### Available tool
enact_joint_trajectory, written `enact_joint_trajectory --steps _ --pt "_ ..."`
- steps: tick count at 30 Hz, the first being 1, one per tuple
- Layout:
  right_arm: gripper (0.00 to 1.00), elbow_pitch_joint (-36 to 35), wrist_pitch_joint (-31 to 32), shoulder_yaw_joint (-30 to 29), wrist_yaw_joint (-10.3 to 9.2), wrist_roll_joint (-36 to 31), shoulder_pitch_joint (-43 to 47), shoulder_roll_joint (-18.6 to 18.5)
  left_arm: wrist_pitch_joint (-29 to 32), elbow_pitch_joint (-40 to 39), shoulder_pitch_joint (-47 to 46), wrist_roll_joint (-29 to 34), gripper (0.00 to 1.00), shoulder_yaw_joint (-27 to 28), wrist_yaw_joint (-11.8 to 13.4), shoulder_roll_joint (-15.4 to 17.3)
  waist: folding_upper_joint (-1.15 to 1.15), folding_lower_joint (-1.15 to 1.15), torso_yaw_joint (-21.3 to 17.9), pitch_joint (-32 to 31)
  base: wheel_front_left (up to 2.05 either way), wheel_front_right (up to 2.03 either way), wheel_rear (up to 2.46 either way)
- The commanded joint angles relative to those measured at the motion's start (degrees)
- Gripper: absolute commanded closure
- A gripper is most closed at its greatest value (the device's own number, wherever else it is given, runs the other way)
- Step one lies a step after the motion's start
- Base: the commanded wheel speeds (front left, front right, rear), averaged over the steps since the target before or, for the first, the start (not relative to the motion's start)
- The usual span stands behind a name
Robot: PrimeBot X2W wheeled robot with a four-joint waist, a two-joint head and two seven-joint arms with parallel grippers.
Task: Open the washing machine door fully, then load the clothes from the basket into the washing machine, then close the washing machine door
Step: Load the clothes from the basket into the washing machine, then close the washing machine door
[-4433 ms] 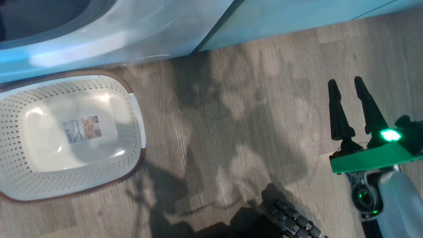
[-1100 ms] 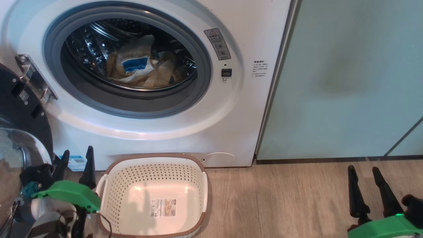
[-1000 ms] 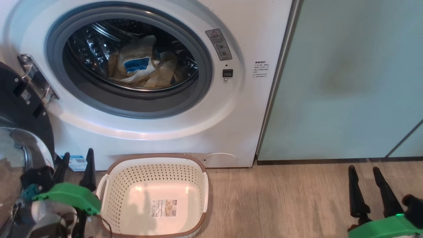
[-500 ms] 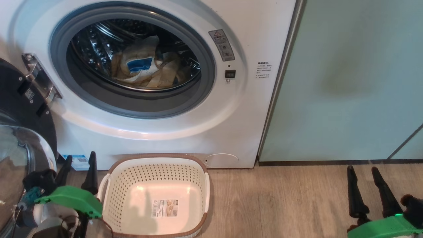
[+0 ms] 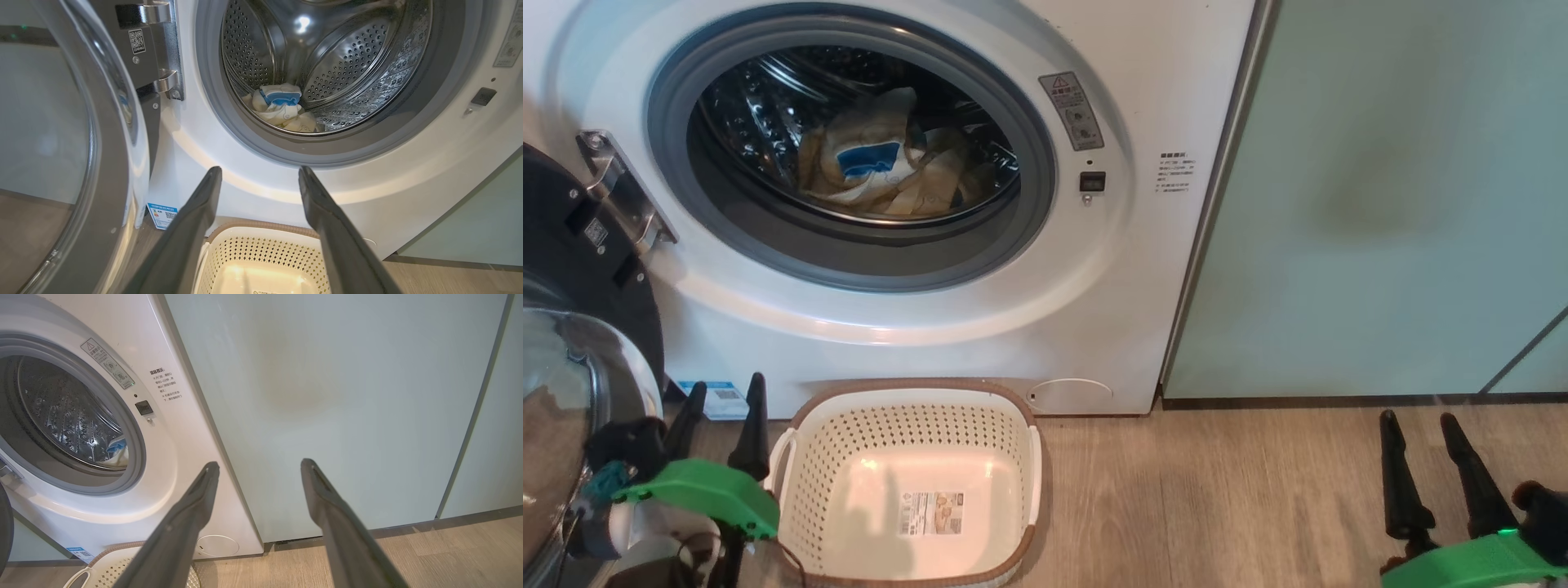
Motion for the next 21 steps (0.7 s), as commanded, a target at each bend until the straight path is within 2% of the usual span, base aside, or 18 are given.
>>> enact_joint_trajectory --steps 1,13,21 --pt "0.0 -1.87 -0.55 1.15 -0.16 -0.3 -0.76 -1.05 -0.6 -2.03 -1.67 0.36 0.0 1.74 -0.14 1.31 0.0 0.0 0.0 0.02 0.0 0.0 0.0" --pt "0.0 -1.85 -0.55 1.17 -0.16 -0.39 -1.11 -1.01 -0.6 -2.47 -1.67 0.28 0.0 1.43 -0.23 1.41 0.0 0.0 -0.04 0.44 -0.08 0.08 0.0" --pt "0.0 -1.79 -0.55 1.1 -0.16 -0.35 -1.15 -0.96 -0.6 -2.32 -1.76 0.7 0.0 1.59 -0.24 1.32 0.0 0.0 0.03 0.35 -1.05 1.05 0.0"
